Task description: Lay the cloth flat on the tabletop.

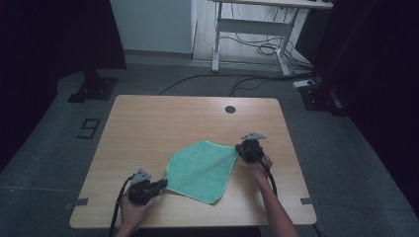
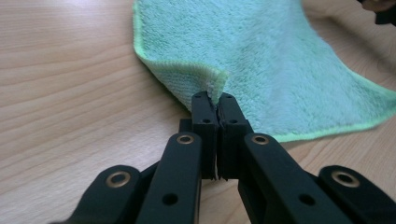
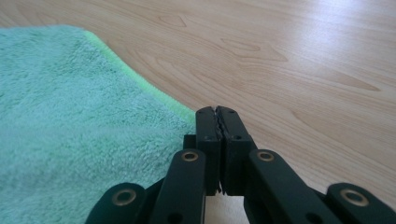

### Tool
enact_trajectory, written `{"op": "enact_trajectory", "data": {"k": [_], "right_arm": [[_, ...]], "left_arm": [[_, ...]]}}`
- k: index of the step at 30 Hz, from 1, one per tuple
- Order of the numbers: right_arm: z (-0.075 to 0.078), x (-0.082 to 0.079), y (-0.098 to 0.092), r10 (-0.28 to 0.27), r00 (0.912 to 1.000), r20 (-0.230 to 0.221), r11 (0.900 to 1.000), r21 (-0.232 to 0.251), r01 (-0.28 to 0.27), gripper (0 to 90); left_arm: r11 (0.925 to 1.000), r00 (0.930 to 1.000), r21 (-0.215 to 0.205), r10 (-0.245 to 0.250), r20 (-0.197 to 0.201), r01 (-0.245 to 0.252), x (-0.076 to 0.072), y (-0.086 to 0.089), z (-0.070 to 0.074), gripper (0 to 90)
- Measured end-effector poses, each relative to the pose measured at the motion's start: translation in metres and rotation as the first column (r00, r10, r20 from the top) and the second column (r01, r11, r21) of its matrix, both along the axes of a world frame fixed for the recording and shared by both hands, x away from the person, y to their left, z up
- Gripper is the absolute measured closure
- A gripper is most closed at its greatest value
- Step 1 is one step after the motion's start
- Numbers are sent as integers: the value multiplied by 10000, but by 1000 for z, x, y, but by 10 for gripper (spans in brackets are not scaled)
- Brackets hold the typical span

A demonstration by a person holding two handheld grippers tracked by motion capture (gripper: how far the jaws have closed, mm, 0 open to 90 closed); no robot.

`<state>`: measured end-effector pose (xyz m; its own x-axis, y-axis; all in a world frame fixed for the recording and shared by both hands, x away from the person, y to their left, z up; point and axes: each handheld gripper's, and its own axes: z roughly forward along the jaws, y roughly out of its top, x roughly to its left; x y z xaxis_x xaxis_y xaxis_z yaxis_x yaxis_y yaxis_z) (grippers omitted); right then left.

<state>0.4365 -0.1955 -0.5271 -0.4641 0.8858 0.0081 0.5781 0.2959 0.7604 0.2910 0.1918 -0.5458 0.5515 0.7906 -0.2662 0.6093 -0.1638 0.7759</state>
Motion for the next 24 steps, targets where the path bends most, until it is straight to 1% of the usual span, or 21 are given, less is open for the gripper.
{"op": "enact_trajectory", "data": {"k": [1,2,4,6,7,8,10,11,12,13,14,17,18,19,21,24], "right_arm": [[-2,2,1,7,10000,-37,10000,-12,-7,863],[-4,4,1,36,10000,14,10000,-83,-36,830],[-6,4,2,-43,10000,69,9999,-108,44,720],[-5,1,2,-172,9996,212,9998,-29,172,648],[-4,-2,1,-217,9993,315,9997,95,214,617],[-1,-7,0,-235,9988,433,9993,300,222,604],[3,-15,-1,-111,9986,524,9984,551,82,579],[7,-26,-1,23,9977,678,9971,759,-74,567],[7,-26,-1,23,9977,678,9971,759,-74,567],[7,-35,0,161,9973,712,9960,864,-222,557],[7,-35,0,161,9973,712,9960,864,-222,557],[5,-48,4,458,9967,674,9948,883,-517,547],[4,-52,5,535,9959,727,9941,900,-600,546],[5,-57,6,599,9955,739,9930,977,-670,546],[5,-67,9,777,9944,721,9884,1251,-863,544],[3,-79,17,1044,9926,612,9848,1333,-1118,533]], "left_arm": [[10000,10000,6,4,14,-4,0,-1,0,875],[10000,10000,-3,11,11,-11,0,-1,0,867],[9999,9998,8,-127,-129,127,0,0,0,842],[9999,9999,51,-135,-102,135,-1,0,0,795],[9998,9998,74,-161,-101,162,-2,0,0,759],[9998,9999,72,-159,-28,159,-2,0,1,724],[9999,9998,31,-156,106,156,-3,0,3,702],[10000,9997,41,-84,248,83,-3,1,6,685],[10000,9995,15,-25,330,25,-2,1,8,685],[10000,9991,-21,12,424,-11,-2,3,12,672],[10000,9986,-74,44,521,-40,-1,4,15,672],[9996,9974,-221,173,705,-157,2,8,24,657],[9994,9968,-259,244,761,-225,2,9,26,656],[9989,9963,-337,343,790,-317,4,11,28,657],[9986,9962,-360,403,774,-376,10,12,31,656],[9983,9967,-407,440,690,-412,26,7,33,655]]}}
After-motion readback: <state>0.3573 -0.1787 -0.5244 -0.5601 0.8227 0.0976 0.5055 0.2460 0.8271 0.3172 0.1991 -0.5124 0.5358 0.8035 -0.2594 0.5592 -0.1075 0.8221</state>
